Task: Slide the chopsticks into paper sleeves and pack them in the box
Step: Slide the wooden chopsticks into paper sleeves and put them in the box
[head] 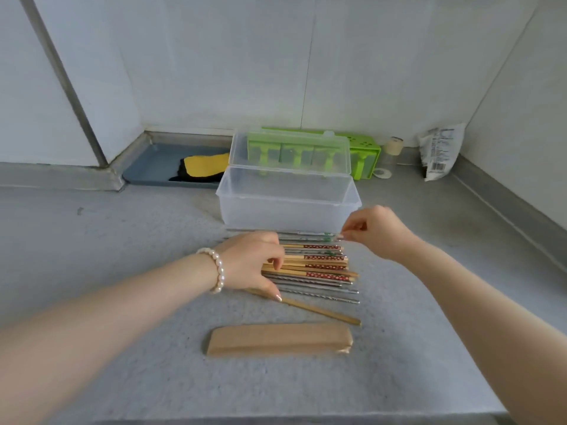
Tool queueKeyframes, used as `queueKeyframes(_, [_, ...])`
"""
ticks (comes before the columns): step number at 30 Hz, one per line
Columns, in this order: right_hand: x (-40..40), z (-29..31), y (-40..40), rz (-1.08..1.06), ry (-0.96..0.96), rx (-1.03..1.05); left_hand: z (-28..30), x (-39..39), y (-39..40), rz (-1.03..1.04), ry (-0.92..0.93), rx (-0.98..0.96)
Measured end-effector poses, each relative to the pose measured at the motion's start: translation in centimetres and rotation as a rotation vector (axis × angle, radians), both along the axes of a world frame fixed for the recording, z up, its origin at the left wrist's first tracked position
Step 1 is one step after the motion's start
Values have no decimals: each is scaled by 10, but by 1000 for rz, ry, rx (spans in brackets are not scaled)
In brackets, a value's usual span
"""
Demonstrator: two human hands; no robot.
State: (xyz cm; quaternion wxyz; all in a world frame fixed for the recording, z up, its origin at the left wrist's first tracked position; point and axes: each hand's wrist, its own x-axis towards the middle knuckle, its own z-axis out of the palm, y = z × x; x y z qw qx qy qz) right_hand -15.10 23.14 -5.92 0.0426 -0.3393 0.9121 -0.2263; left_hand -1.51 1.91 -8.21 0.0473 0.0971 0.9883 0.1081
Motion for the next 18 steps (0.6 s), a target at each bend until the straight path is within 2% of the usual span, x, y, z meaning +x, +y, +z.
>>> queueKeyframes(4, [22, -8, 17, -35, -64, -133, -11, 17, 7, 71, 84, 23])
queueKeyframes(9, [55, -26, 44, -119, -74, -53, -20, 44, 24, 148, 143, 82])
queueKeyframes(13, [63, -44, 65, -303, -105, -120, -19, 49, 37, 186, 170, 53])
queueKeyframes(18, [56, -54, 56, -341, -84, -171, -22, 40, 43, 200, 176, 63])
